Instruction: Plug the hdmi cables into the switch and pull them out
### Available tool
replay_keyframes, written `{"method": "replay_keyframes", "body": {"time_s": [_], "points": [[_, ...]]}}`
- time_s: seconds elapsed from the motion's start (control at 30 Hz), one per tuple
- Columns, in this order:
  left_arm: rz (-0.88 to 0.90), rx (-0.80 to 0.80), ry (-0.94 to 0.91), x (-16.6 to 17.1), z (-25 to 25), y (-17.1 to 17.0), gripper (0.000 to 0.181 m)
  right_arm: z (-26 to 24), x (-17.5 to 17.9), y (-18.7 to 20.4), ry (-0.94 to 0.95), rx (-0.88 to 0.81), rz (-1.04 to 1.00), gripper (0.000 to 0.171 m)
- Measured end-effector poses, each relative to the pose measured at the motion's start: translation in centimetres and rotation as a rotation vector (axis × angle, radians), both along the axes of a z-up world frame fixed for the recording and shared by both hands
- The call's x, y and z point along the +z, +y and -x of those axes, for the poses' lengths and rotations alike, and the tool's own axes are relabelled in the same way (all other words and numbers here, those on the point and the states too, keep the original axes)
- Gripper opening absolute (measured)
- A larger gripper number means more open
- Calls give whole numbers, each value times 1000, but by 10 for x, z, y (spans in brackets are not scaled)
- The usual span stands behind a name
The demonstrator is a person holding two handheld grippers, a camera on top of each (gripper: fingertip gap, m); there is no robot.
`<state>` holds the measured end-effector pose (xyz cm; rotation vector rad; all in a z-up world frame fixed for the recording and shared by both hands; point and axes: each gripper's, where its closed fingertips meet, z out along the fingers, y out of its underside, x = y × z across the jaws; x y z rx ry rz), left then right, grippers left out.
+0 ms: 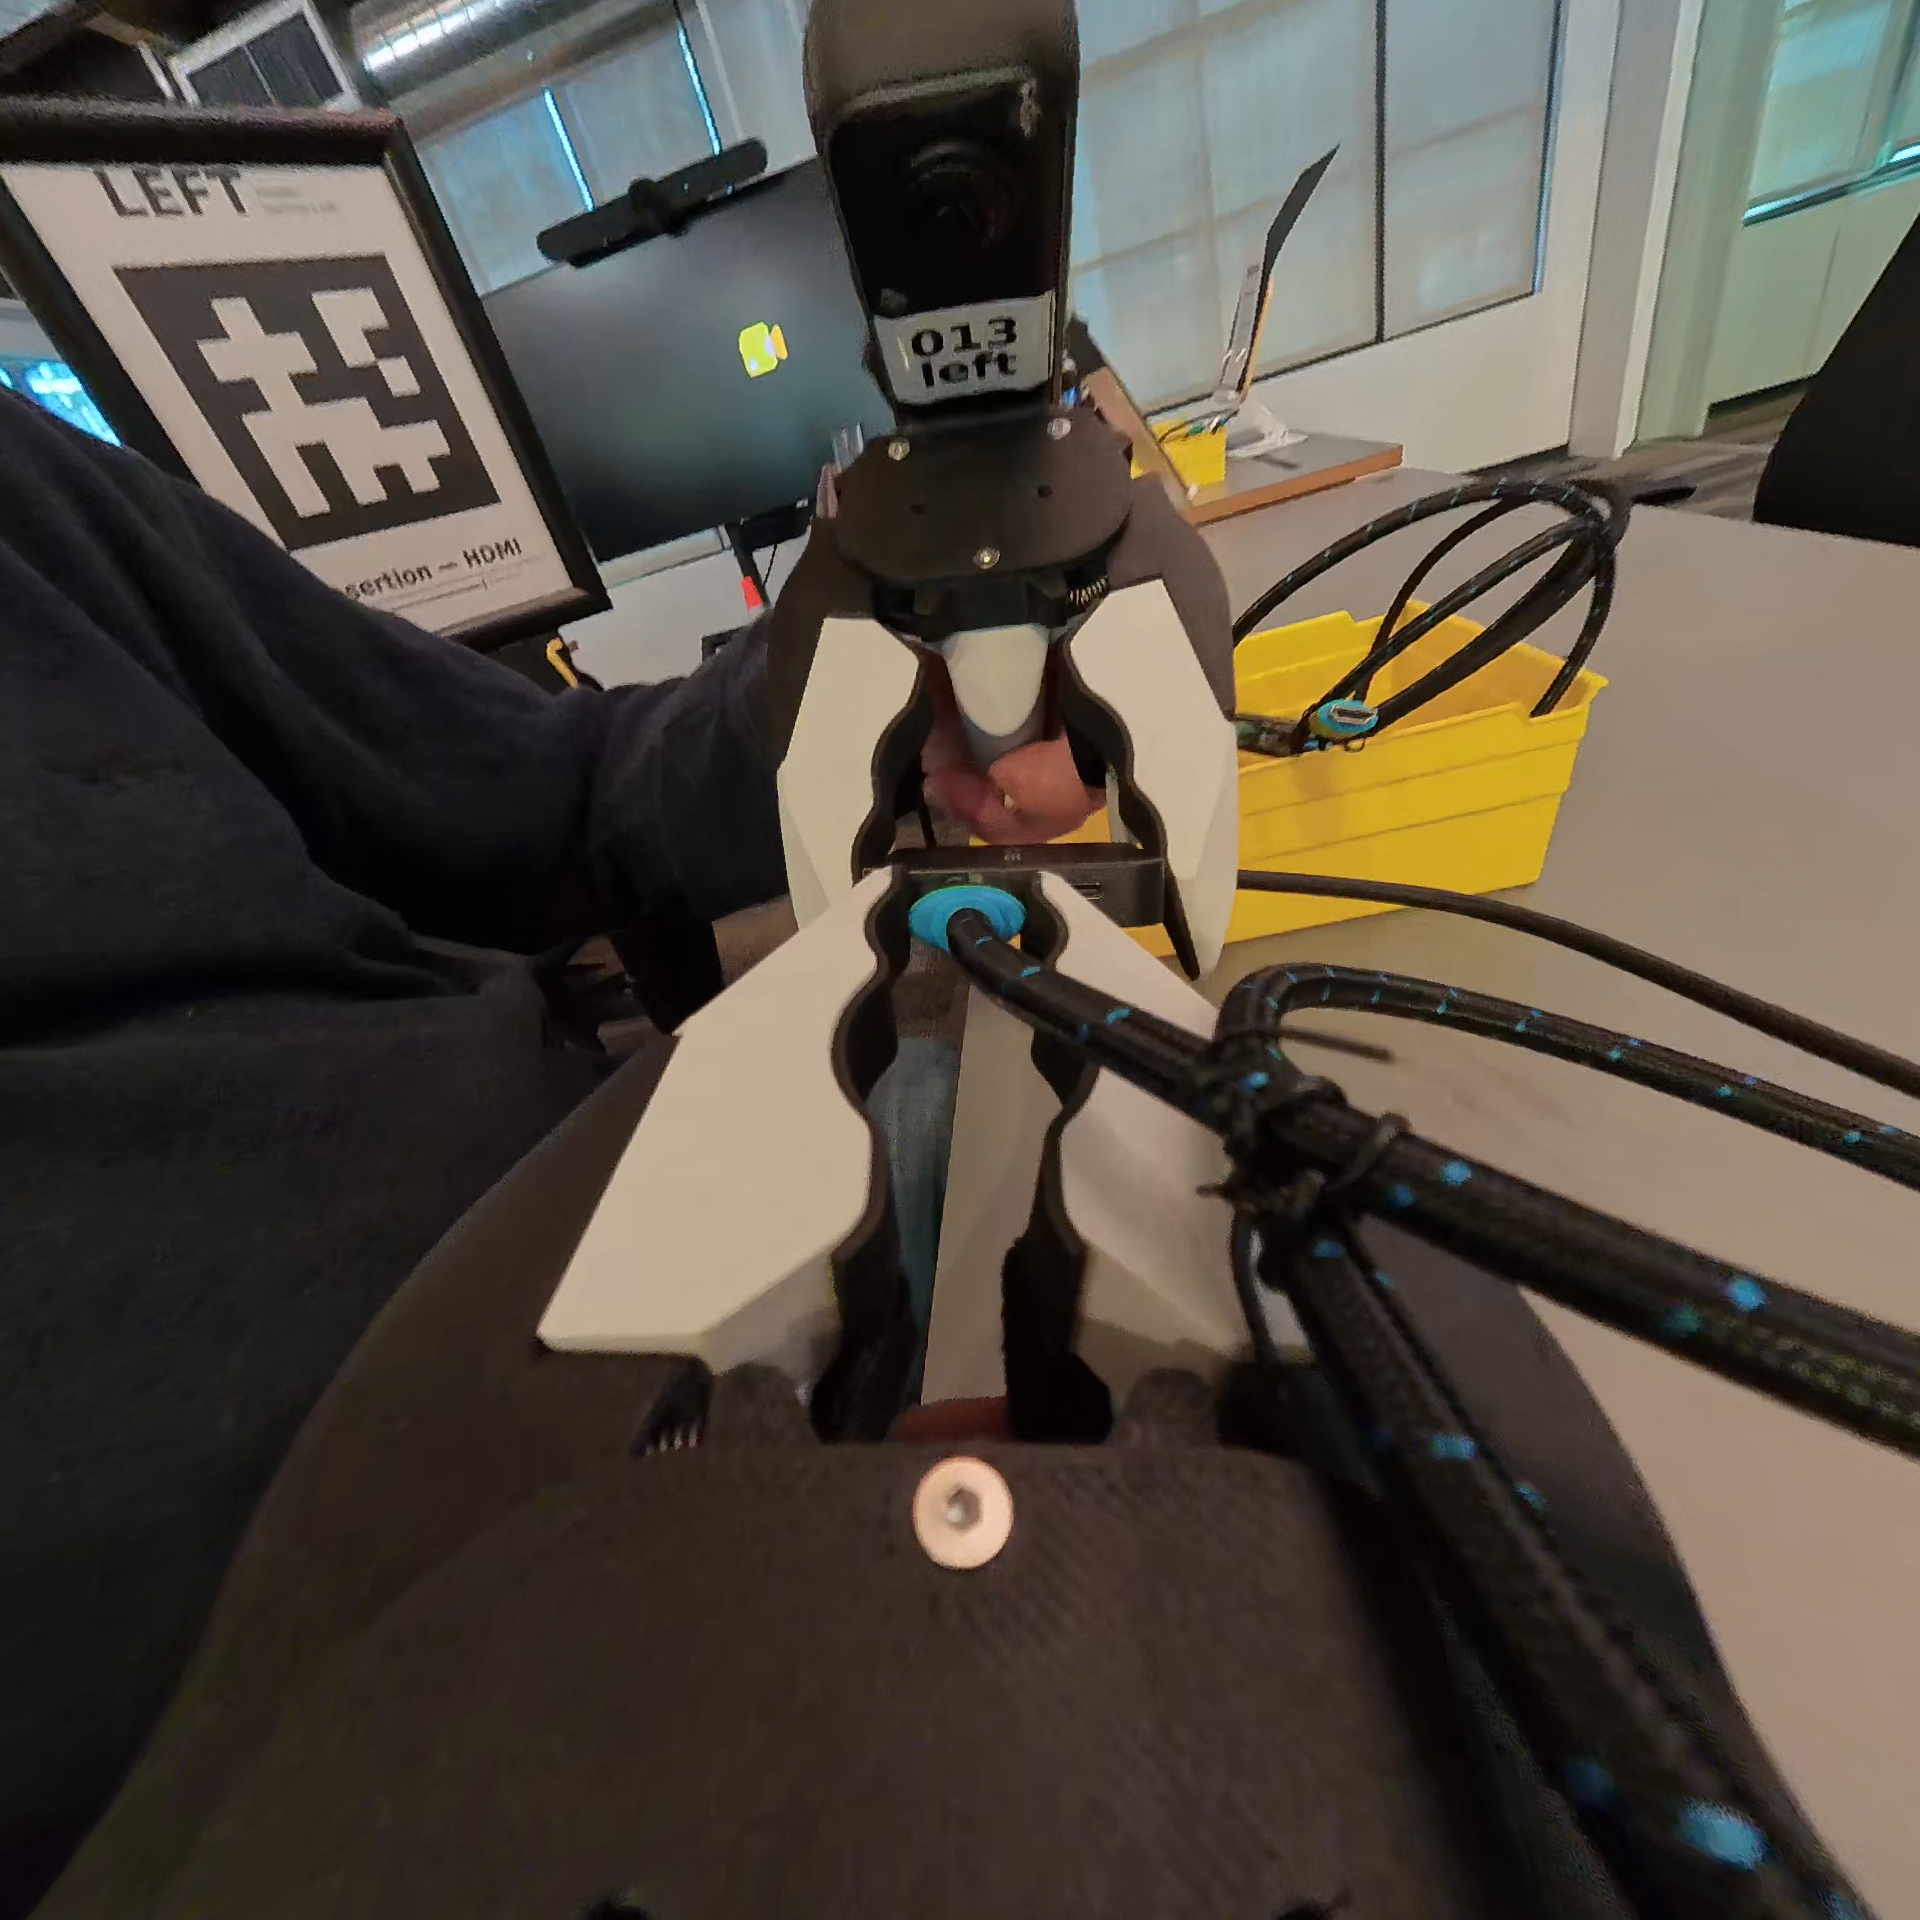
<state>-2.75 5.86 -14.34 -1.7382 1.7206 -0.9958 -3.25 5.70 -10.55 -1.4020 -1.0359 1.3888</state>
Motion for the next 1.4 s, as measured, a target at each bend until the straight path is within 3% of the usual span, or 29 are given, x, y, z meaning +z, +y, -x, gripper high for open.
{"method": "replay_keyframes", "body": {"time_s": [0.43, 0.67, 0.83, 0.93, 1.4], "points": [[-13, 142, -306, 45, -4, 26, 89, -14, 18, 15, 136, -92, 20, 19], [97, 165, -340, 42, -4, 25, 101, -29, 31, 22, 213, -134, 9, 19], [180, 168, -396, 42, -15, 21, 96, -23, 29, 18, 206, -116, 0, 19], [180, 194, -430, 41, -15, 25, 82, -23, 30, 17, 209, -115, 2, 19], [162, 196, -440, 49, -13, 25, 80, -21, 30, 14, 173, -107, -41, 19]]}}
